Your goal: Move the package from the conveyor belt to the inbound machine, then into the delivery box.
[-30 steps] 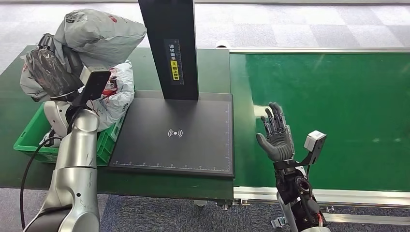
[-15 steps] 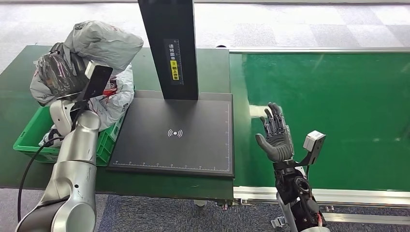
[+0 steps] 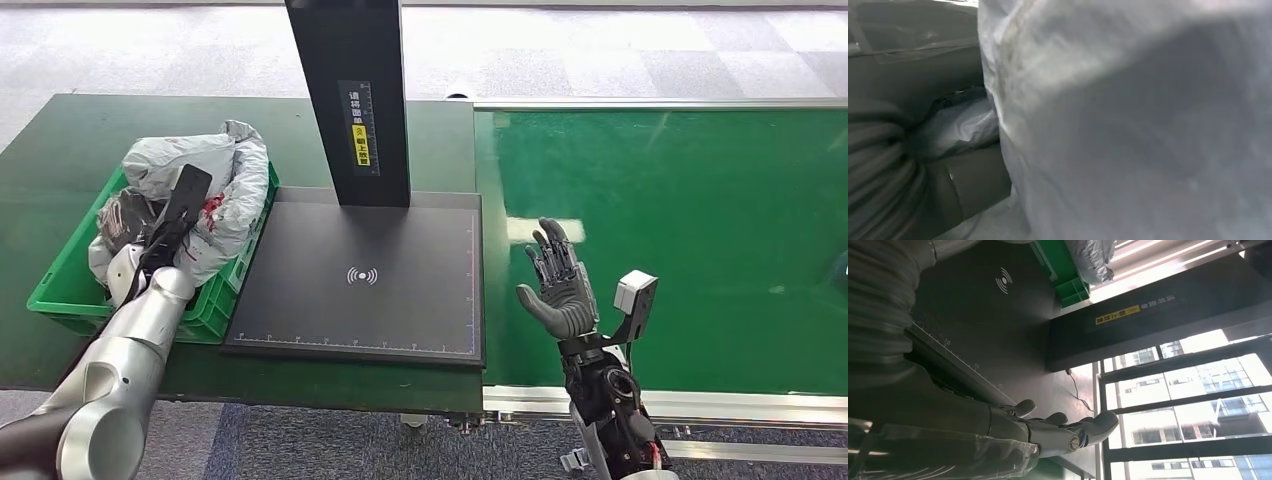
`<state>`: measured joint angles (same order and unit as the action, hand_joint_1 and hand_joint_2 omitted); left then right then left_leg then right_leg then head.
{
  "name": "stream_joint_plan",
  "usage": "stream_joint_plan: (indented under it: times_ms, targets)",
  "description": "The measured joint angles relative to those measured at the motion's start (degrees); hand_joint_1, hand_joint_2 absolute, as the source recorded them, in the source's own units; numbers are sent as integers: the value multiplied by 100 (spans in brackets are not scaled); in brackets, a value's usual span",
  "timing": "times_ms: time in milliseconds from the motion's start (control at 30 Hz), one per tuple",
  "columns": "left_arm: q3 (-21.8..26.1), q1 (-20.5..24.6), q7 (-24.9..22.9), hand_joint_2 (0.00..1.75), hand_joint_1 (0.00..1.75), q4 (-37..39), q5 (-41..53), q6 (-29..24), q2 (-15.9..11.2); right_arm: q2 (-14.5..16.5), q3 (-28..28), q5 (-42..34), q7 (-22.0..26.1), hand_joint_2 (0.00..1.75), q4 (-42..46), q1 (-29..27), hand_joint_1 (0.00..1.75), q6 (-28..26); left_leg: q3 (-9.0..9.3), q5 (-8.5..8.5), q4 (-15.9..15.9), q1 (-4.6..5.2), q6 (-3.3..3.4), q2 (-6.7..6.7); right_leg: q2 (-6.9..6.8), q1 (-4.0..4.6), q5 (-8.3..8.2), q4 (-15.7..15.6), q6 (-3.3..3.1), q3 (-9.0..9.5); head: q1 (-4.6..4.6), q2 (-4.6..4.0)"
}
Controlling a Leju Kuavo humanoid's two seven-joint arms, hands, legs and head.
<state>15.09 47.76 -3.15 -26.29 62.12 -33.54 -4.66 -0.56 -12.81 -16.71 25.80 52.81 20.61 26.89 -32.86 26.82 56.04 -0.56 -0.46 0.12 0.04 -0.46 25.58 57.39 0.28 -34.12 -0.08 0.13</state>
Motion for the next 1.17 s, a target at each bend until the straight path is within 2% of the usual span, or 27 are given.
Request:
stream_joint_plan:
  times_ms: [133,367,400,500,533,600,667,733,833,900,967,1067,1167]
  targets:
    - [29,-204,49,175,175,76,33,-227,-138,20,0,40,-1,175,0,-20,0,37,0,-1,0,0,0,-2,-1,0,0,0,0,2,1,1]
    - [139,-337,59,175,175,89,90,-313,-264,50,1,33,-50,175,0,-13,0,52,3,-1,0,0,0,0,0,0,-1,0,0,4,1,0]
    - [156,-355,51,175,166,89,109,-337,-287,50,2,32,-55,175,0,-13,0,54,3,-1,0,0,0,1,1,0,-1,0,0,4,1,0]
    - [200,-400,37,175,35,88,147,-413,-348,51,2,32,-58,175,0,-13,0,71,3,-1,0,-1,0,3,1,1,-1,0,0,3,1,0]
    - [221,-417,67,175,0,81,151,-460,-364,51,2,32,-58,175,0,-11,0,78,3,0,0,-1,0,3,1,1,-1,0,0,3,1,0]
    - [293,-484,238,175,0,5,174,-564,-379,52,2,29,-58,175,0,-6,0,84,3,0,0,-1,0,2,1,1,0,0,0,2,0,0]
    - [456,-608,685,175,0,-232,225,-621,-334,53,3,18,-58,175,1,1,0,85,4,-1,0,-1,0,2,1,1,0,0,0,-1,1,0]
    - [791,-743,1538,175,0,-658,237,-625,-168,54,4,0,-61,175,3,3,0,81,2,-1,1,-1,0,1,-1,1,0,0,0,-2,2,0]
    - [1533,-840,3111,175,0,-1461,150,-626,248,62,3,-38,-62,175,7,4,0,76,0,-1,2,0,0,1,-1,-1,-1,-1,0,0,3,0]
    - [2031,-854,3888,175,0,-2019,112,-626,510,69,3,-56,-56,175,7,4,0,76,0,-1,2,2,0,5,2,-3,-2,-1,1,0,2,0]
    - [2362,-897,4217,175,0,-2595,80,-626,732,71,2,-67,-33,175,6,4,0,76,1,-1,2,2,0,7,3,-3,-2,-1,2,-1,1,0]
    - [2558,-1000,4299,175,0,-3504,-13,-625,974,71,-3,-82,-2,175,4,5,0,76,0,0,2,0,0,3,1,-1,-1,-1,1,-1,1,0]
    - [2627,-1065,4313,175,0,-4136,-90,-624,1099,71,-16,-92,7,175,4,10,0,76,0,0,0,-1,-1,-1,0,1,0,-1,0,0,-1,0]
